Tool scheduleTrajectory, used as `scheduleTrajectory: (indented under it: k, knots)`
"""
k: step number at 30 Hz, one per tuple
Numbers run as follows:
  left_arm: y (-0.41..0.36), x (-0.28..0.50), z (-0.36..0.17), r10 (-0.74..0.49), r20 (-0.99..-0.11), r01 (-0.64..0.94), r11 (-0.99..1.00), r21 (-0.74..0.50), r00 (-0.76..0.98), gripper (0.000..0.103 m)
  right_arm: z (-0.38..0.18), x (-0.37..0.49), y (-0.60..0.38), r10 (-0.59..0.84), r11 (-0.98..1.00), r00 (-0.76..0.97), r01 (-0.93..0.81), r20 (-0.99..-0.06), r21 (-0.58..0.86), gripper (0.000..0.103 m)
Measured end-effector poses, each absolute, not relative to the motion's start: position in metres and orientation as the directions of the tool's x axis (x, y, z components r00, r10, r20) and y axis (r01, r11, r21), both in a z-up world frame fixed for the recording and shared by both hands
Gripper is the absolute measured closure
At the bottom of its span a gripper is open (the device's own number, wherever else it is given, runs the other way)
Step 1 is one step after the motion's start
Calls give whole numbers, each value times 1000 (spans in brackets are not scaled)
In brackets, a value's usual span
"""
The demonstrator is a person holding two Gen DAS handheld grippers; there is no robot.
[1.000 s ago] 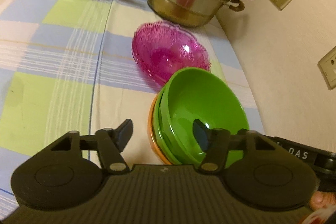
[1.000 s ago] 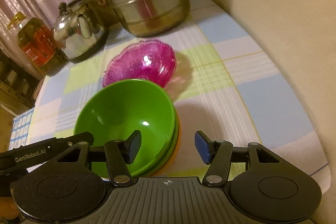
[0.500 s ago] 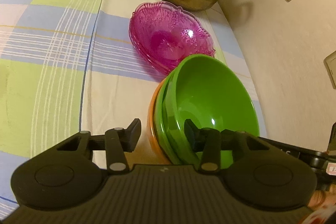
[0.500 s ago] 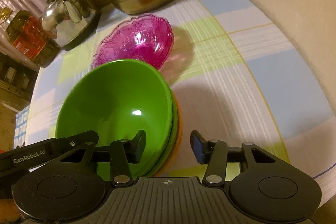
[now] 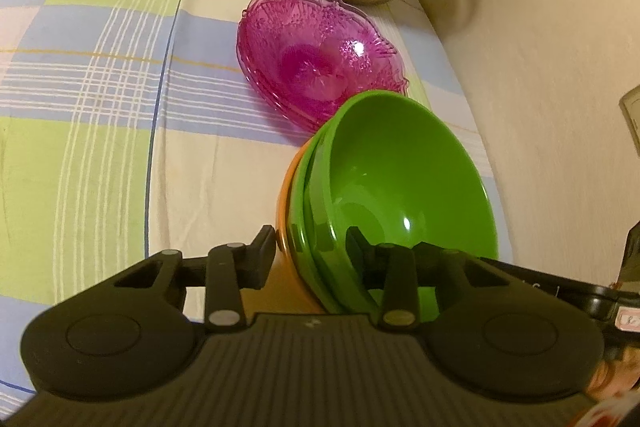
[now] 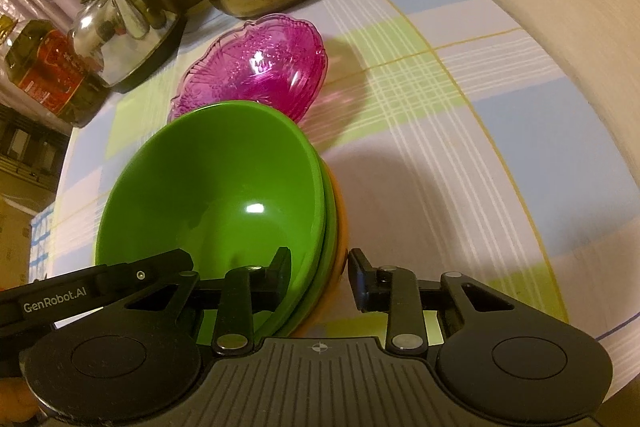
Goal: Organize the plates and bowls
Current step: 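Close both grippers on the rim of the green and orange bowl stack, then lift the bowl stack with both grippers and carry it over the pink plates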
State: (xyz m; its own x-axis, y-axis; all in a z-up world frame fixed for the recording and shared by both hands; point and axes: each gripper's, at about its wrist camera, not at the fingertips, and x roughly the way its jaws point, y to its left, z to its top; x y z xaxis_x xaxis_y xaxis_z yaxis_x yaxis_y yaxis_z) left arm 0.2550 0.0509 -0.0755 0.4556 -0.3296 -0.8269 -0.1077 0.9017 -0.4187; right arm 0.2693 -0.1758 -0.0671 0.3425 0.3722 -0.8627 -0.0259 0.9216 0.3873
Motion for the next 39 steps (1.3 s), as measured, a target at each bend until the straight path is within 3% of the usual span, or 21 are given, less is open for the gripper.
scheduleTrajectory:
  k: [18, 39]
  knots:
    - [43, 248, -65, -288, -836, -88, 926, -368, 467, 71, -63, 261, -171, 349, 931, 362, -27, -864, 364, 76]
    - [47, 267, -14, -286, -803, -55, 929, -367, 523, 73, -12, 274, -164, 345, 932, 432, -55, -833, 357, 76]
